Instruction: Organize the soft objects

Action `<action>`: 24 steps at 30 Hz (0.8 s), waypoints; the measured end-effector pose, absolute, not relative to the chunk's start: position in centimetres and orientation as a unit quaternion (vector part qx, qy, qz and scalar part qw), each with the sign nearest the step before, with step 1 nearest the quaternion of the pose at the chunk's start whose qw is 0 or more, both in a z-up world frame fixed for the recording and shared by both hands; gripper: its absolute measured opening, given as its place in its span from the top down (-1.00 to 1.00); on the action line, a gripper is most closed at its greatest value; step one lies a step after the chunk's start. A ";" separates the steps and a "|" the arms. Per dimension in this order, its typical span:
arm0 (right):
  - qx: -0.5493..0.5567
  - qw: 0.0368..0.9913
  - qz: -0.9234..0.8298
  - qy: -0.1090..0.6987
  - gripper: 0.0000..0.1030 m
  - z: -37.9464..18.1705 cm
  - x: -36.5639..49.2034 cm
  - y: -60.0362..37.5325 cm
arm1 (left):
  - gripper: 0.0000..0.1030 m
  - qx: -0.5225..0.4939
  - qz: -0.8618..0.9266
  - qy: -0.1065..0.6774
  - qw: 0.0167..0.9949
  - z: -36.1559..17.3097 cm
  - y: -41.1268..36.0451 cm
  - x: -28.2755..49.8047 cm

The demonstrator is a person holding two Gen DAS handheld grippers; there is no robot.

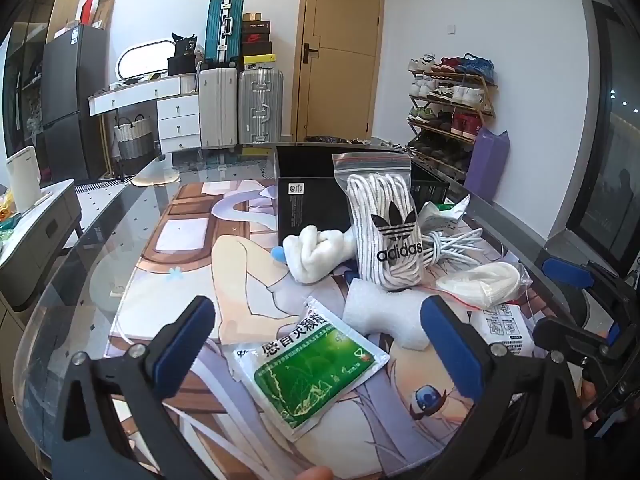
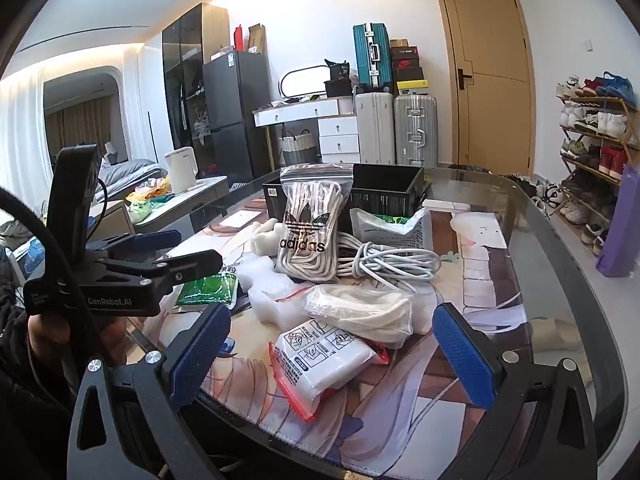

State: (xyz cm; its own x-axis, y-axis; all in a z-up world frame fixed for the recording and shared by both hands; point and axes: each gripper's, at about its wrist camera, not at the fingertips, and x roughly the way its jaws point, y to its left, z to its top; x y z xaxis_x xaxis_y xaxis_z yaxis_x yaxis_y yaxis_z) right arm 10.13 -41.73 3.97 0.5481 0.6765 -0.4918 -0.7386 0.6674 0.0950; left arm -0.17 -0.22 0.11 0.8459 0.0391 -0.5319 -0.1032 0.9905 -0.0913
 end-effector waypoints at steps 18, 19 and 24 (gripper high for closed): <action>-0.066 0.878 0.411 0.239 -0.99 4.3 9.7 -41.8 | -1.00 -0.053 0.036 0.267 0.962 0.1 -0.2 -0.2; -0.066 0.878 0.411 0.237 -0.99 4.3 9.7 -41.8 | -1.00 -0.051 0.037 0.265 0.962 0.1 -0.2 -0.2; -0.065 0.877 0.413 0.237 -0.99 4.3 9.7 -41.9 | -1.00 -0.043 0.037 0.260 0.964 0.1 -0.4 -0.3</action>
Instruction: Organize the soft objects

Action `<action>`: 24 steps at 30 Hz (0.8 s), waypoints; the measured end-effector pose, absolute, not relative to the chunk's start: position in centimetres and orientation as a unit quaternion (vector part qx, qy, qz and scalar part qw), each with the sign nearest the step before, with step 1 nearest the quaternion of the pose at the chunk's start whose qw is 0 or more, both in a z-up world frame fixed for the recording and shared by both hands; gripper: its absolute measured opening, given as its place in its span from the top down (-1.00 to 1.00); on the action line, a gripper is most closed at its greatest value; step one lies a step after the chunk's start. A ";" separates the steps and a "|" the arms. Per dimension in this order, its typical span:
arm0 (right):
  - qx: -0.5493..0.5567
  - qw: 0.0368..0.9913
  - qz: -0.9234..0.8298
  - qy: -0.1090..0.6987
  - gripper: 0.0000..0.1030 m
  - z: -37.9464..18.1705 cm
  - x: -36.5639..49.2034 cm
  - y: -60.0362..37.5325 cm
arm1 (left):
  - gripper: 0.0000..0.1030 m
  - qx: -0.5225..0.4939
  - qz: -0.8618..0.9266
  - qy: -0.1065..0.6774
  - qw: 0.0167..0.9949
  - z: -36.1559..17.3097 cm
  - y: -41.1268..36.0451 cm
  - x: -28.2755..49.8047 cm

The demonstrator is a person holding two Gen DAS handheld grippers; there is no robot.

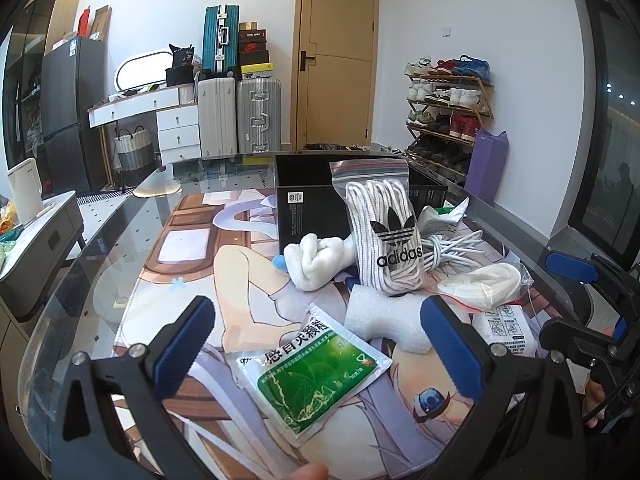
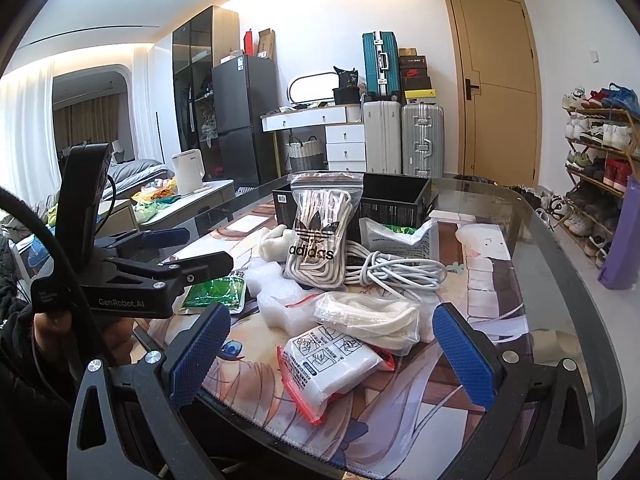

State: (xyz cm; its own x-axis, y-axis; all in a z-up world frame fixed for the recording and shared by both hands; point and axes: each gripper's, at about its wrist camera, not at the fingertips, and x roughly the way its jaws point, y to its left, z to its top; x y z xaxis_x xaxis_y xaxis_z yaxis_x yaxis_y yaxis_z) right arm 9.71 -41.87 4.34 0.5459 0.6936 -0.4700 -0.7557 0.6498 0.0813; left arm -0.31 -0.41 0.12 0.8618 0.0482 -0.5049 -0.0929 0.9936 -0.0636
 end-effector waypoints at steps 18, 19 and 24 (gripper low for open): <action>-0.060 0.875 0.414 0.243 -0.99 3.9 10.0 -41.9 | -1.00 -0.040 0.021 0.265 0.963 0.0 -0.4 -0.2; -0.060 0.875 0.415 0.242 -0.99 3.9 10.0 -41.9 | -1.00 -0.040 0.020 0.265 0.963 0.0 -0.4 -0.2; -0.061 0.875 0.417 0.240 -0.99 3.9 9.8 -41.9 | -1.00 -0.045 0.012 0.272 0.961 -0.1 -0.2 -0.1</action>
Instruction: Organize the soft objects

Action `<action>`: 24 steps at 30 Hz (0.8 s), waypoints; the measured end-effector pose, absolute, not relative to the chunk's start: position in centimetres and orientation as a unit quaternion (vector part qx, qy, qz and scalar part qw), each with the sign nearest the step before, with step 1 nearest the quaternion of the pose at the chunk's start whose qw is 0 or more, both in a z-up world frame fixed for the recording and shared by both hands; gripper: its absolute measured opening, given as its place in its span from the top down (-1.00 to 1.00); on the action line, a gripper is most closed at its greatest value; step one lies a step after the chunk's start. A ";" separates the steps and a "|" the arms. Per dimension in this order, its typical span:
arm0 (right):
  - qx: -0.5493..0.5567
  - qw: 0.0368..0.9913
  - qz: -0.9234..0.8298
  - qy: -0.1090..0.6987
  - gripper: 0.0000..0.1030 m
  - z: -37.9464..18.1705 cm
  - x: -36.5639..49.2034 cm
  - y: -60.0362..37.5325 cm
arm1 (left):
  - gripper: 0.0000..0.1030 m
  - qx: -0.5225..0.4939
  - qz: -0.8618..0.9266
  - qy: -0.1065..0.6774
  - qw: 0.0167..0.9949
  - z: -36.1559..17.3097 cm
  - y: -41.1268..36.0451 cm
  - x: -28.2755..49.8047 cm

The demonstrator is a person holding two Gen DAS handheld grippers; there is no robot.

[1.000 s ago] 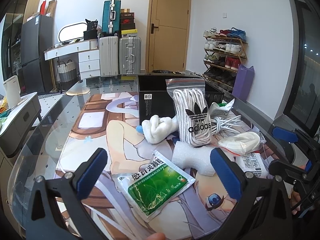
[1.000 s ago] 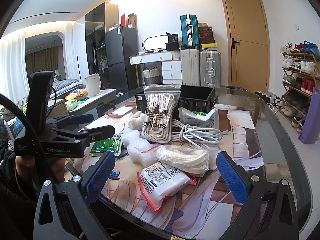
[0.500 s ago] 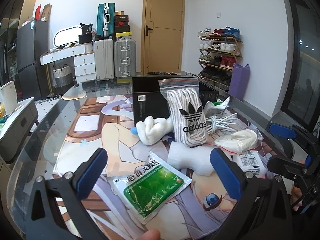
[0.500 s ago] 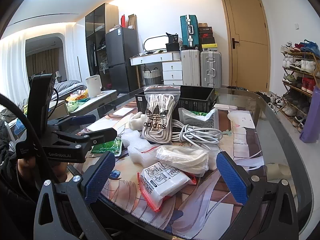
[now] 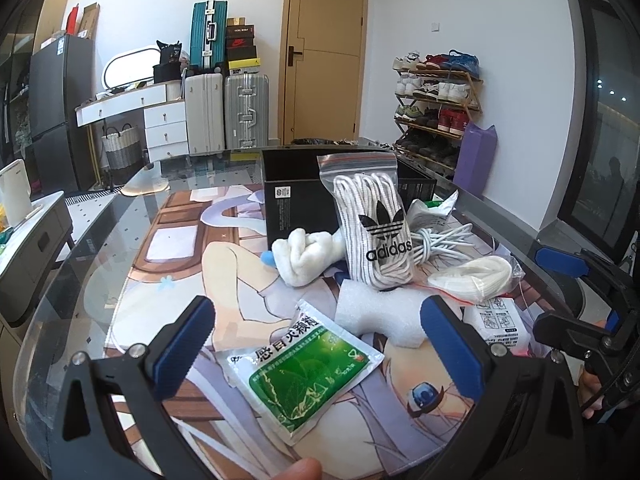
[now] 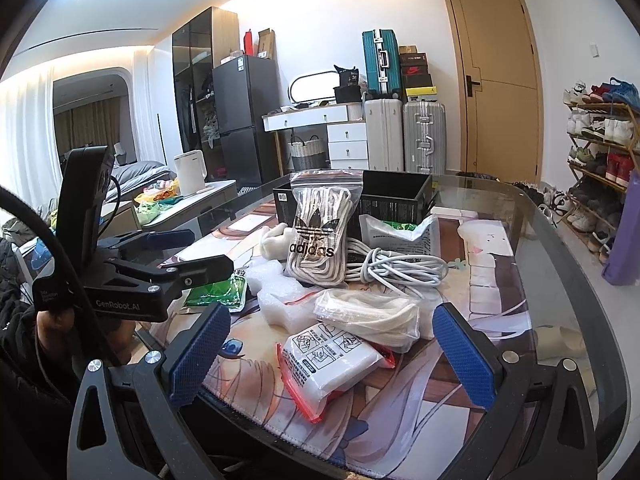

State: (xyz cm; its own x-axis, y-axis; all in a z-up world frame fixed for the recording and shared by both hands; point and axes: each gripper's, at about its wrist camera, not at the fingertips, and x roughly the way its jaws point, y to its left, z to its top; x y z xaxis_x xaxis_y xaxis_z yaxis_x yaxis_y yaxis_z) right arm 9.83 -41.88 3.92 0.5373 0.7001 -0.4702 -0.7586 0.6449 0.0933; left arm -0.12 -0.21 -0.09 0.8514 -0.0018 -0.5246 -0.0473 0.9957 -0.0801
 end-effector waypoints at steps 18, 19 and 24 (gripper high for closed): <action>-0.081 0.864 0.428 0.252 -0.99 3.4 9.3 -41.2 | -1.00 -0.035 0.028 0.266 0.963 -0.2 0.1 -0.1; -0.084 0.865 0.426 0.250 -0.99 3.4 9.3 -41.1 | -1.00 -0.035 0.029 0.266 0.963 -0.3 0.2 -0.1; -0.087 0.871 0.418 0.244 -0.99 3.4 9.2 -41.4 | -1.00 -0.035 0.029 0.266 0.963 -0.3 0.2 -0.1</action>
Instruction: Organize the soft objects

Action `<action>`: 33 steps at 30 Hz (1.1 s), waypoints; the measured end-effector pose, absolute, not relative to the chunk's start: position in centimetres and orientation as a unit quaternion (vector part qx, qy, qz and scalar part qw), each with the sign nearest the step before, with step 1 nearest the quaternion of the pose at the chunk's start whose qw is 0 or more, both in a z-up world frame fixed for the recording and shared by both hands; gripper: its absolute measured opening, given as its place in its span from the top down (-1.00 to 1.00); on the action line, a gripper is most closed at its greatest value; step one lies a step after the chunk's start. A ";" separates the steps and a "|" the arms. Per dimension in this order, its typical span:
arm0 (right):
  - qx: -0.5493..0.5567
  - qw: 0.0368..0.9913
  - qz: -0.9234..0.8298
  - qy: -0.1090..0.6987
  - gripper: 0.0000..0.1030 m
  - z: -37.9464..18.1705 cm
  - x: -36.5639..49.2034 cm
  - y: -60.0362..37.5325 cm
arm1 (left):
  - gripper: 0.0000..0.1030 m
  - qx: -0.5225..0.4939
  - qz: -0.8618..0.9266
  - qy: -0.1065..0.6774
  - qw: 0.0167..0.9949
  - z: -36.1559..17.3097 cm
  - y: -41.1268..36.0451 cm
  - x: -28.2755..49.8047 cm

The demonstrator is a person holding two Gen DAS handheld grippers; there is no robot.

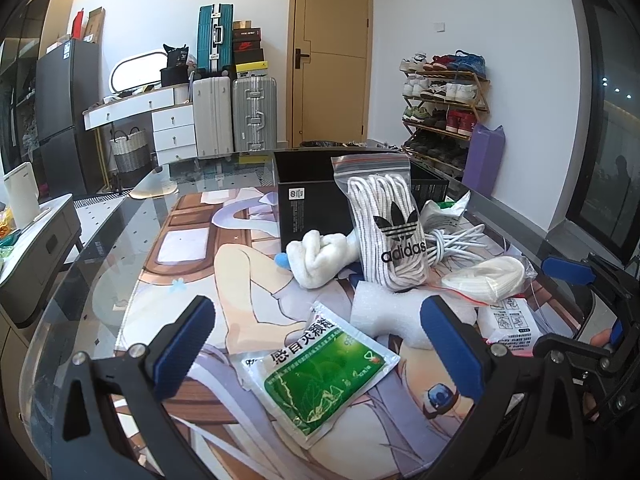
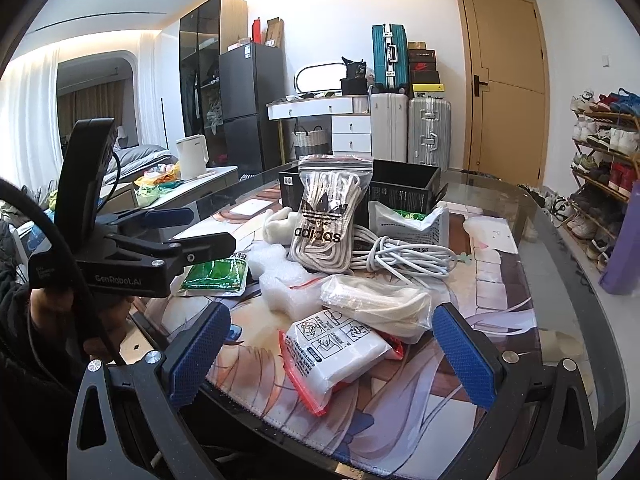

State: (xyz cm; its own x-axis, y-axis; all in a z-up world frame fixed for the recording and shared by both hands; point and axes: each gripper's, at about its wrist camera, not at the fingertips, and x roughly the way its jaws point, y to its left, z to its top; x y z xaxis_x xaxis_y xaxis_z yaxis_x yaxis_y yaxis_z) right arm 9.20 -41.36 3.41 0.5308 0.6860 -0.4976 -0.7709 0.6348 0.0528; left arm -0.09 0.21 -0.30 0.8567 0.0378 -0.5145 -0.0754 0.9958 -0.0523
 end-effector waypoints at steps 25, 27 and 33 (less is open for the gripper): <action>-0.084 0.854 0.429 0.281 -0.99 2.0 9.6 -40.6 | -1.00 -0.032 0.036 0.272 0.961 -0.7 0.8 0.0; -0.087 0.854 0.428 0.283 -0.99 1.9 9.7 -40.5 | -1.00 -0.032 0.036 0.276 0.960 -0.8 0.8 0.1; -0.094 0.854 0.421 0.292 -0.99 1.3 10.0 -40.3 | -1.00 -0.032 0.036 0.290 0.956 -1.3 0.9 0.6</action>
